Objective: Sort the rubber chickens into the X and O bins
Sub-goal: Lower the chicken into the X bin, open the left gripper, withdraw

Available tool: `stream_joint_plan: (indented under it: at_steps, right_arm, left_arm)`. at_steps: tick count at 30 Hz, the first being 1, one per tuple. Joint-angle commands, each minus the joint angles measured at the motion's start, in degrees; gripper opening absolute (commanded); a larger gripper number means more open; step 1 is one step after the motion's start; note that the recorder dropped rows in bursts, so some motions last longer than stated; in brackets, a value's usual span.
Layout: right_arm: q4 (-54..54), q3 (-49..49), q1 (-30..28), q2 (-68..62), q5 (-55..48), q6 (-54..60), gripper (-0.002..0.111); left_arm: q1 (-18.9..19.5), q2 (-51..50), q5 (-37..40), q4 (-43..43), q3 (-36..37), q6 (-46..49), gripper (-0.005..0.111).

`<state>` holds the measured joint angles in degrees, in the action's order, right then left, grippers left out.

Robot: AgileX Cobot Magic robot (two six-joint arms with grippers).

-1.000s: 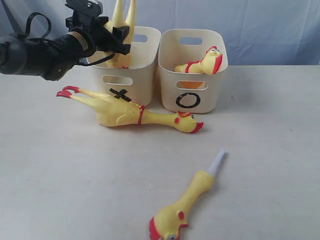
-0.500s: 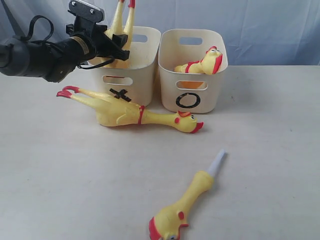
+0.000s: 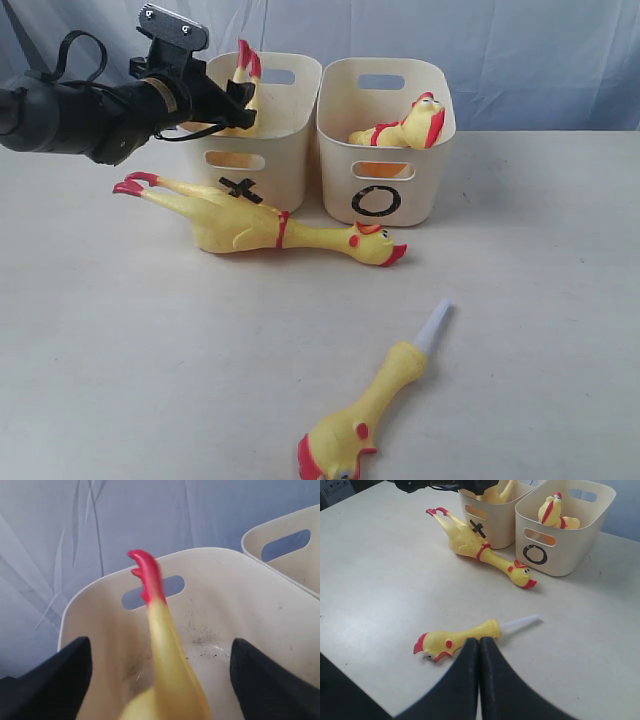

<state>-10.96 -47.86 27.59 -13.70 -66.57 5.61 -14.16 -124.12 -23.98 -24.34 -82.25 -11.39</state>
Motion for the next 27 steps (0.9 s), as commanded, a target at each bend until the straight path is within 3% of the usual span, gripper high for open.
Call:
stream_joint_plan:
  at_steps: [1, 12, 20, 27]
  right_arm:
    - [0.2, 0.2, -0.2, 0.3, 0.9, 0.1, -0.001]
    - [0.2, 0.2, -0.2, 0.3, 1.0, 0.1, -0.001]
    - [0.2, 0.2, -0.2, 0.3, 0.8, 0.1, -0.001]
    - [0.0, 0.2, -0.2, 0.3, 0.2, 0.1, -0.001]
  left_arm:
    - [0.3, 0.3, -0.1, 1.8, -0.6, -0.1, 0.075]
    - [0.3, 2.3, 0.1, 2.4, -0.6, -0.1, 0.075]
    - [0.3, 8.7, 10.7, 2.4, -0.6, -0.1, 0.072]
    - [0.3, 15.5, 24.4, 1.8, -0.6, -0.1, 0.026]
